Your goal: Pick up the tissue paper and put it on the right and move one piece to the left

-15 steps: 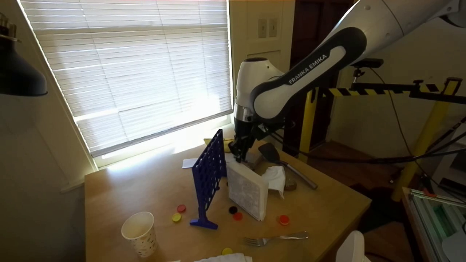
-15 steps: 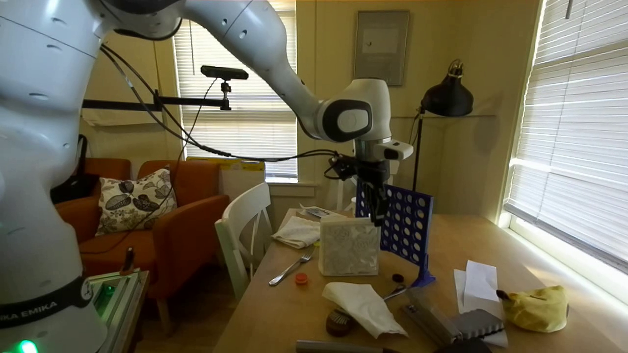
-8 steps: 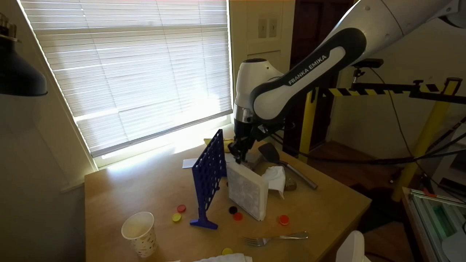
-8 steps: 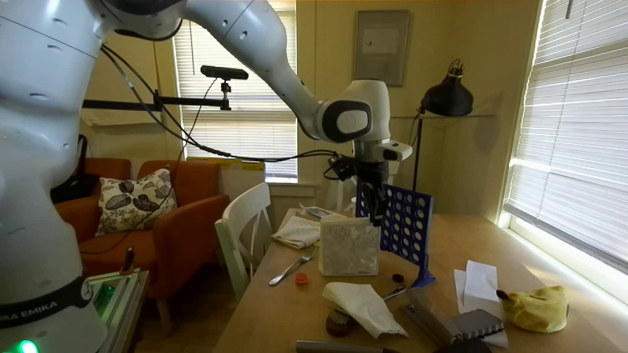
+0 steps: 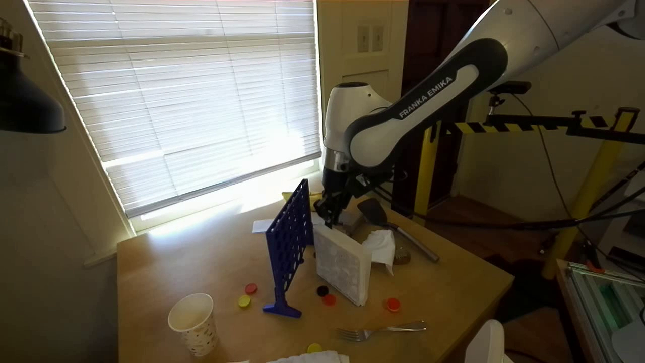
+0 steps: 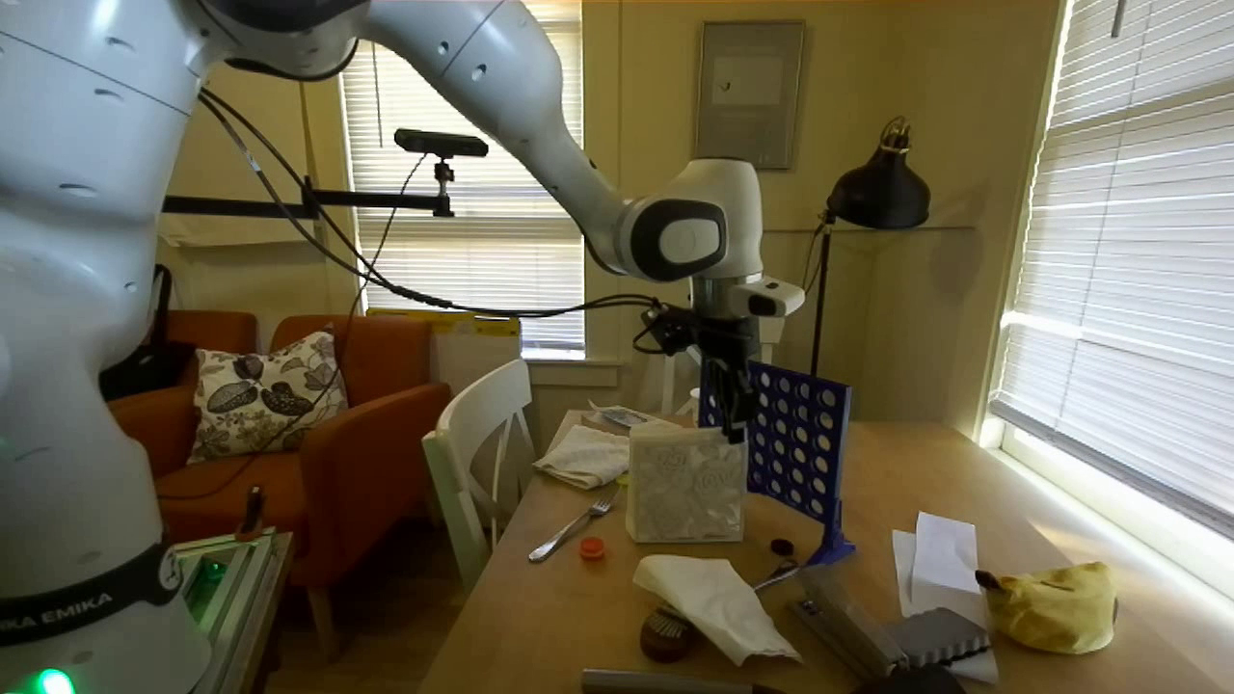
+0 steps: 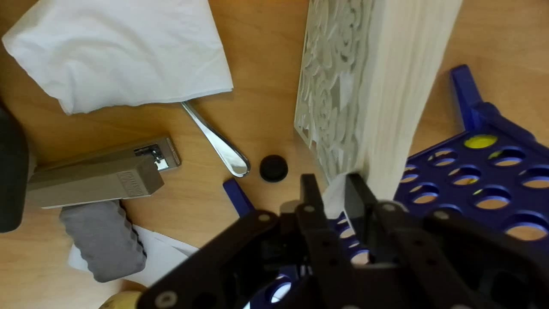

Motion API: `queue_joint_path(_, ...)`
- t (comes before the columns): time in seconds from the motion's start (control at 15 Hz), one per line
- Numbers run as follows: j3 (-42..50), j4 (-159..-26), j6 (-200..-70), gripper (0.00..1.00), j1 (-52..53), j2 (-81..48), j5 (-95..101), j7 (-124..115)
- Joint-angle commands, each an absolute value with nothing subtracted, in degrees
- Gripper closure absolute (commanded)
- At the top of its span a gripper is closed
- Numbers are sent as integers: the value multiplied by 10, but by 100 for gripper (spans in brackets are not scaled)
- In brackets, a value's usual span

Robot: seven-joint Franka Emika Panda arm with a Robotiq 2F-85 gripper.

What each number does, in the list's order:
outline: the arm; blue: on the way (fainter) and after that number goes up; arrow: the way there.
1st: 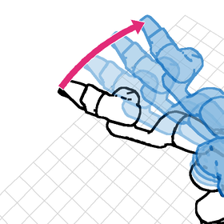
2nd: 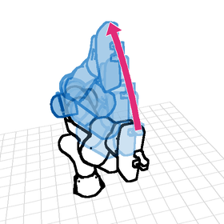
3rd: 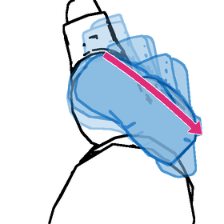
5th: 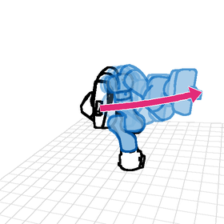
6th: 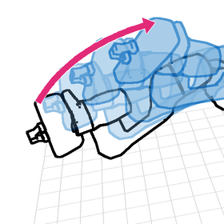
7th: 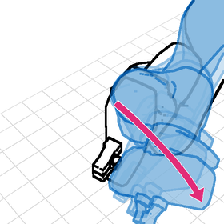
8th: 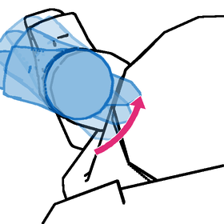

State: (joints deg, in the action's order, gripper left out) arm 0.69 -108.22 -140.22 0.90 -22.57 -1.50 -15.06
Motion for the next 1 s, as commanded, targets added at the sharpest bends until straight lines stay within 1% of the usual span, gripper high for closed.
queue_joint_path(0.0,3,-1066,-1399,75,9,-238,-36,-141)
queue_joint_path(0.2,4,-1067,-1397,73,10,-238,-35,-142)
queue_joint_path(0.4,6,-1066,-1393,66,11,-240,-33,-145)
queue_joint_path(0.47,7,-1066,-1393,61,12,-241,-32,-147)
queue_joint_path(0.6,8,-1066,-1391,63,12,-242,-31,-149)
queue_joint_path(0.73,9,-1064,-1391,69,12,-244,-31,-150)
queue_joint_path(0.8,9,-1064,-1390,70,11,-244,-32,-150)
queue_joint_path(0.87,9,-1064,-1390,73,11,-244,-32,-150)
queue_joint_path(0.93,9,-1064,-1390,72,11,-244,-32,-150)
